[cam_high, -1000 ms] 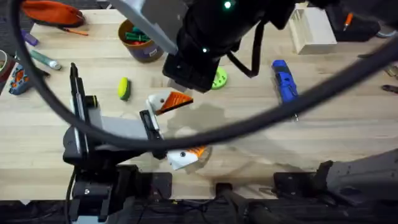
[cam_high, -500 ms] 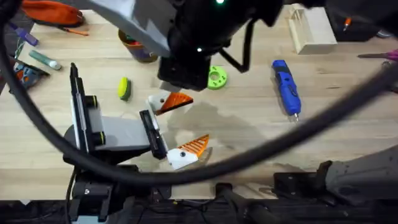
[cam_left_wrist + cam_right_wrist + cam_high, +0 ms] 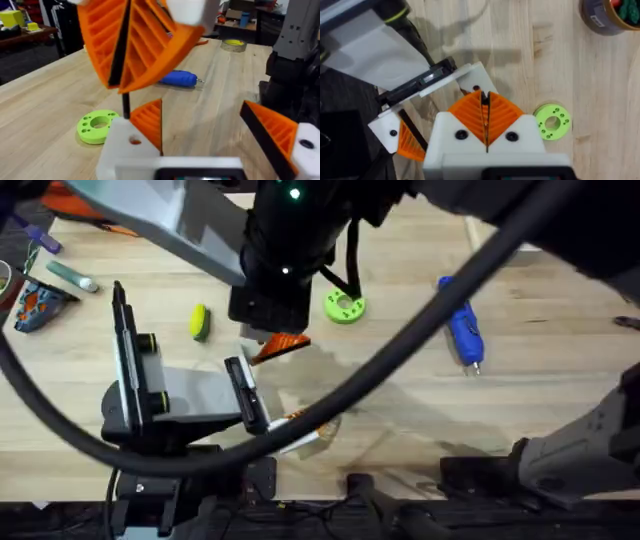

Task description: Pick up the gripper from the table and insert it into the empty holder that is missing its gripper. Then pick up a screw, insert it into the mounting hole, and use the screwdriver to tighten it. Finally, clean up the table by picking up the vegetable and placing it into the bucket.

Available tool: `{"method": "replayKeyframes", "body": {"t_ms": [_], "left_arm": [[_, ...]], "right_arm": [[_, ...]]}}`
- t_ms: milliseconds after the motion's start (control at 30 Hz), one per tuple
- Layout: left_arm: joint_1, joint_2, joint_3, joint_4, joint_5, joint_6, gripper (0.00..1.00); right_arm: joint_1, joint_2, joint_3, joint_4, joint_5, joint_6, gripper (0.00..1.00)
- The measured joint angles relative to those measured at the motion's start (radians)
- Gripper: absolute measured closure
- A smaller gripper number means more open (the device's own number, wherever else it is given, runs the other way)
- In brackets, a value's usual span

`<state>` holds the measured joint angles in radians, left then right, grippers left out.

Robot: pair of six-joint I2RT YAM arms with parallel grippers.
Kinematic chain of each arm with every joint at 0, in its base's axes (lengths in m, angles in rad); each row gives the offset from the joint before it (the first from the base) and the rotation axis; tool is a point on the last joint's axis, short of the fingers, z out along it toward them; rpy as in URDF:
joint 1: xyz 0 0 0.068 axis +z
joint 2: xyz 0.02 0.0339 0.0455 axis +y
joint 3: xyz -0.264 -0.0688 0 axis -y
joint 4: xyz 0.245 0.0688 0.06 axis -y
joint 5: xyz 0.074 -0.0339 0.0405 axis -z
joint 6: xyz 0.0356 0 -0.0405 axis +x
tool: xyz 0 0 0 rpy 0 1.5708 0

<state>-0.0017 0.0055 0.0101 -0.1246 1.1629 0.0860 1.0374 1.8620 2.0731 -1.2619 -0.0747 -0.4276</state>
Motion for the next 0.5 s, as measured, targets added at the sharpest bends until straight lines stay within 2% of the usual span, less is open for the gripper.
{"method": "replayKeyframes", "body": {"t_ms": [500], "left_arm": [[0.0,0.0,0.0,0.0,0.0,0.0,0.013]], "right_arm": [[0.022,0.004,0.005,-0.02,0.045,-0.005,0.996]]}}
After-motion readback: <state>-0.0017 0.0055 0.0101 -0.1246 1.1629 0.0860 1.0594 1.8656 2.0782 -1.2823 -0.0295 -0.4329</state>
